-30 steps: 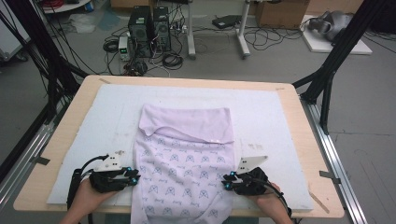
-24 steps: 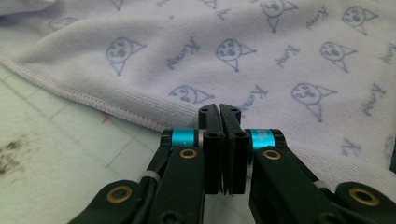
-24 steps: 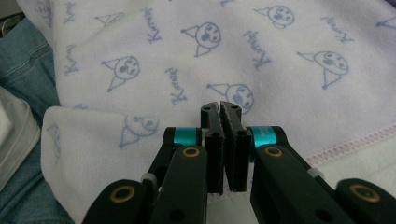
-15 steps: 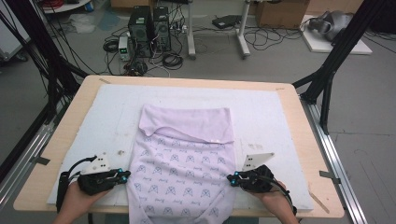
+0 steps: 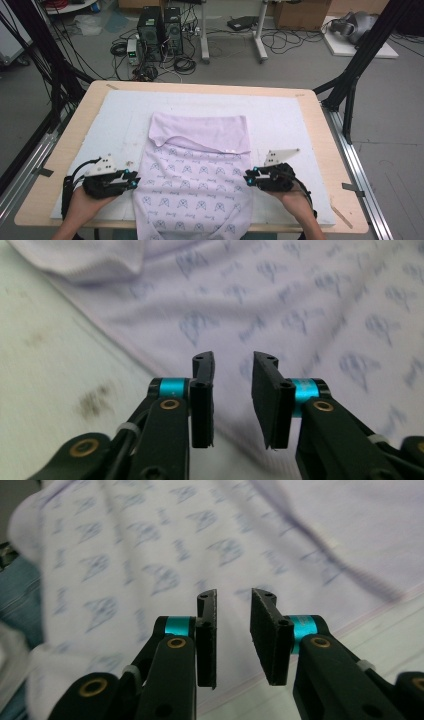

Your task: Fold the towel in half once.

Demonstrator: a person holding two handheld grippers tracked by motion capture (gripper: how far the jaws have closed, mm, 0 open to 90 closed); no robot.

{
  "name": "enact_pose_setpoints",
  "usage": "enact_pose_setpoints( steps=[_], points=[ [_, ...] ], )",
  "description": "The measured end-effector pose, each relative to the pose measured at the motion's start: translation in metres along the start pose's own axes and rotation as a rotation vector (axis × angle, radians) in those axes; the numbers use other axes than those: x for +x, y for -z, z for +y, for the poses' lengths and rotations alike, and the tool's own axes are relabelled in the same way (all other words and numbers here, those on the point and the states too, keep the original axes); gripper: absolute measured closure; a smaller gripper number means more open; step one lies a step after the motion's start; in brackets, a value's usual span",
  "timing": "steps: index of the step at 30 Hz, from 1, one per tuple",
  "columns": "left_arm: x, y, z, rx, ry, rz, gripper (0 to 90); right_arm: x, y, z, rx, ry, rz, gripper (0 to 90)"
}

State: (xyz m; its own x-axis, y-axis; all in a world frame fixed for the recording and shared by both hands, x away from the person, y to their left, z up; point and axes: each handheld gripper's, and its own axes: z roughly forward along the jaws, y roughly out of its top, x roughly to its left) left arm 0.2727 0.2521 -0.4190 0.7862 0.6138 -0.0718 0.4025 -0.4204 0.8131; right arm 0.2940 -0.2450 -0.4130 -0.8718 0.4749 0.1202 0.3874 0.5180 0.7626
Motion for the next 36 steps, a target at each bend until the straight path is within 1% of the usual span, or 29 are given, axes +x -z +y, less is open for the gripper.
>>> enact_pose_setpoints(
  steps=[2,3,4,5,7,8,9,10,11,12,13,14,15,16,19,20,21,22,24,26,27,28,29,31,32,36],
  points=[
    [0.008,-0.009,0.014,-0.006,0.026,-0.001,67.3,-0.012,-0.004,0.01,0.001,-0.005,-0.015,71.3],
    [0.012,-0.012,0.02,-0.017,0.027,0.007,68.0,-0.018,-0.006,0.014,-0.001,-0.017,-0.004,71.3],
    [0.016,-0.015,0.028,-0.02,0.026,0.014,67.9,-0.023,-0.008,0.018,-0.003,-0.022,-0.003,70.9],
    [0.018,-0.018,0.033,-0.028,0.023,0.022,67.2,-0.028,-0.009,0.023,0.004,-0.024,-0.014,70.1],
    [0.027,-0.026,0.047,-0.027,0.016,0.042,62.8,-0.037,-0.013,0.029,0.011,-0.026,-0.024,68.9],
    [0.031,-0.032,0.052,-0.021,0.02,0.044,61.0,-0.041,-0.015,0.031,0.018,-0.024,-0.035,67.4],
    [0.036,-0.037,0.055,-0.023,0.036,0.032,60.0,-0.046,-0.017,0.033,0.035,-0.029,-0.048,66.4],
    [0.039,-0.044,0.057,-0.015,0.043,0.031,59.6,-0.051,-0.02,0.034,0.049,-0.035,-0.053,64.8],
    [0.042,-0.05,0.059,-0.008,0.047,0.034,58.3,-0.056,-0.022,0.035,0.051,-0.042,-0.063,64.1],
    [0.045,-0.056,0.06,-0.003,0.051,0.03,57.1,-0.06,-0.024,0.035,0.038,-0.042,-0.069,63.8],
    [0.047,-0.062,0.061,0.006,0.054,0.036,56.9,-0.063,-0.027,0.034,0.035,-0.052,-0.065,63.8],
    [0.049,-0.068,0.061,0.01,0.06,0.044,56.4,-0.067,-0.03,0.033,0.043,-0.049,-0.067,63.8],
    [0.051,-0.074,0.06,0.027,0.061,0.043,55.6,-0.069,-0.032,0.032,0.055,-0.048,-0.072,63.8],
    [0.053,-0.079,0.059,0.051,0.06,0.043,55.3,-0.071,-0.035,0.031,0.061,-0.052,-0.066,63.7],
    [0.059,-0.091,0.054,0.113,0.072,0.075,54.5,-0.076,-0.039,0.029,0.058,-0.063,-0.074,63.1],
    [0.061,-0.093,0.052,0.136,0.069,0.09,55.0,-0.077,-0.04,0.028,0.058,-0.066,-0.073,63.1],
    [0.061,-0.096,0.051,0.151,0.062,0.106,58.6,-0.078,-0.042,0.027,0.068,-0.068,-0.077,63.0],
    [0.061,-0.096,0.05,0.151,0.056,0.114,63.5,-0.078,-0.045,0.026,0.077,-0.063,-0.089,62.5],
    [0.061,-0.096,0.051,0.153,0.041,0.134,68.7,-0.079,-0.049,0.025,0.097,-0.063,-0.097,63.5],
    [0.06,-0.095,0.051,0.159,0.03,0.132,71.5,-0.078,-0.053,0.025,0.104,-0.065,-0.085,72.6],
    [0.06,-0.095,0.051,0.155,0.023,0.139,75.5,-0.078,-0.053,0.025,0.108,-0.06,-0.096,78.4],
    [0.06,-0.094,0.051,0.154,0.023,0.138,81.8,-0.078,-0.053,0.026,0.107,-0.057,-0.099,84.5],
    [0.06,-0.092,0.051,0.15,0.027,0.133,85.2,-0.077,-0.052,0.027,0.104,-0.065,-0.086,86.2],
    [0.06,-0.087,0.052,0.137,0.033,0.137,86.8,-0.077,-0.05,0.028,0.098,-0.066,-0.09,86.8],
    [0.061,-0.083,0.052,0.121,0.042,0.132,86.9,-0.077,-0.048,0.028,0.089,-0.068,-0.088,87.0],
    [0.059,-0.067,0.054,0.078,0.05,0.126,87.3,-0.075,-0.038,0.03,0.044,-0.088,-0.087,87.1]
  ],
)
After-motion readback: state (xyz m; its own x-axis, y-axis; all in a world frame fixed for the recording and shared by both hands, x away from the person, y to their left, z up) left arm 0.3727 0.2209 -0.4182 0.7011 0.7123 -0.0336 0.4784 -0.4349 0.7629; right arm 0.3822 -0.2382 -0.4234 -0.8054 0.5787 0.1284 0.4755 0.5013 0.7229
